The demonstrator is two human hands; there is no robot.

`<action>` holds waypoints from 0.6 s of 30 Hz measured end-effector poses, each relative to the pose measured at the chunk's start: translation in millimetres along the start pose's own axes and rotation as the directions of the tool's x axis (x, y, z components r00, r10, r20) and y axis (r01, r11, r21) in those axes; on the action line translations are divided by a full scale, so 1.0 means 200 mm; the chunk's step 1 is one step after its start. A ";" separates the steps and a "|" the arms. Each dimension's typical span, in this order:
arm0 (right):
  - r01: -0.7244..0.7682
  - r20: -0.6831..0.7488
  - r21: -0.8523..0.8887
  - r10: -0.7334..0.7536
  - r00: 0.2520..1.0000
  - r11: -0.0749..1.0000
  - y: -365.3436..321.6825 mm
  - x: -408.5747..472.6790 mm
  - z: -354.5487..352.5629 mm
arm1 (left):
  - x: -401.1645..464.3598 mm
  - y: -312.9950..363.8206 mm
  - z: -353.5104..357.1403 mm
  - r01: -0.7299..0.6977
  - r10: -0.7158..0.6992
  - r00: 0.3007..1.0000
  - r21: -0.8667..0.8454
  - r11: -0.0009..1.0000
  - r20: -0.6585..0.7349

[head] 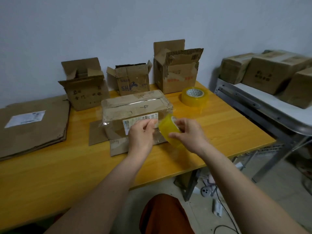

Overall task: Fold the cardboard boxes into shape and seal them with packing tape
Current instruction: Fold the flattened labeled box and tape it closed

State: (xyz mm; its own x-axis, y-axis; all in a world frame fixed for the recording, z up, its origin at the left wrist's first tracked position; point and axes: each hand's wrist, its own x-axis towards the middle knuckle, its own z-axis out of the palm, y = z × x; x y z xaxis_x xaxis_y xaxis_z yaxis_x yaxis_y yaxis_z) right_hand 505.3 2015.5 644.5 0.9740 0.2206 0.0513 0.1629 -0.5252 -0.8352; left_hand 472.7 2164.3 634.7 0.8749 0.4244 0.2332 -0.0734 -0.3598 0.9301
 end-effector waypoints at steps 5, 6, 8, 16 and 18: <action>-0.013 -0.210 -0.603 -0.143 0.967 0.798 0.16 0.23 -0.12 | 0.06 -0.05 -0.09 -0.088 0.108 0.992 0.253 0.964 -0.067; -0.041 -0.188 -0.644 -0.105 0.977 0.764 0.20 0.28 -0.13 | 0.06 -0.06 -0.11 -0.097 0.125 0.989 0.305 0.947 -0.075; -0.073 -0.120 -0.666 -0.010 0.993 0.742 0.24 0.36 -0.13 | 0.08 -0.08 -0.16 -0.153 0.205 0.976 0.433 0.889 -0.077; 0.217 -0.193 -0.424 -0.321 0.927 0.880 0.10 0.35 0.09 | 0.38 -0.10 -0.38 -0.195 0.057 0.979 0.819 0.539 0.196; 0.272 -0.138 -0.317 -0.328 0.934 0.908 0.01 0.32 0.20 | 0.40 -0.10 -0.41 -0.205 -0.095 0.954 0.849 0.486 0.285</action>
State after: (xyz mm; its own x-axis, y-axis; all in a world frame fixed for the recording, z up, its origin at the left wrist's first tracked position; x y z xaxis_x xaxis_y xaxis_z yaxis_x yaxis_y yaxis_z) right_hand 561.7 2060.4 623.9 0.8783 0.2652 0.3977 0.4632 -0.6777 -0.5711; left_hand 504.1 2273.4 658.2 0.9779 0.2022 0.0528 0.1914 -0.9679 0.1632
